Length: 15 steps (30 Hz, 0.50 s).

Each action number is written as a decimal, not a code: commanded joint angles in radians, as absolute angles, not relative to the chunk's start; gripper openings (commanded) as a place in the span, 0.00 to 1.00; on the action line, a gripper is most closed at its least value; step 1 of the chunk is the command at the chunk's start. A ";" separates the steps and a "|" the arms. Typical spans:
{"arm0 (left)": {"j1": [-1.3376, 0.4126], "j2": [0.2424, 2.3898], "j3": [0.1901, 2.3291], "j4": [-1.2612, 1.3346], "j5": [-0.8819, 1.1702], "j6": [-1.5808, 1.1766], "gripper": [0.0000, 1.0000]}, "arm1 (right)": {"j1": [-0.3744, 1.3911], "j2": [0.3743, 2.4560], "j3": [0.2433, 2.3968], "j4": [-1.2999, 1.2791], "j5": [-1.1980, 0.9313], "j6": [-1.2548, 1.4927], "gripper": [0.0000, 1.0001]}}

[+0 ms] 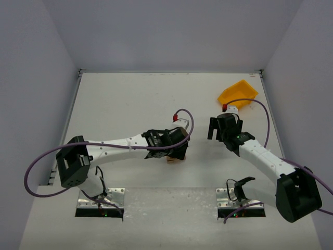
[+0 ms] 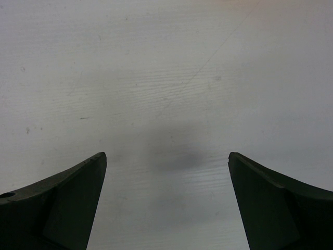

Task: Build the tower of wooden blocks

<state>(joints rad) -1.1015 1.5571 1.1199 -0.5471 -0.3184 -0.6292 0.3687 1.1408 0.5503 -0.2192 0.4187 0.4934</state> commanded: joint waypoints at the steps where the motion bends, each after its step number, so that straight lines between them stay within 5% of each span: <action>1: -1.111 1.495 1.107 -0.495 -0.300 -0.617 0.56 | 0.367 1.140 0.586 -0.204 0.440 0.491 0.99; 15: -1.111 1.497 1.105 -0.483 -0.271 -0.612 0.57 | 0.367 1.136 0.584 -0.204 0.443 0.492 0.99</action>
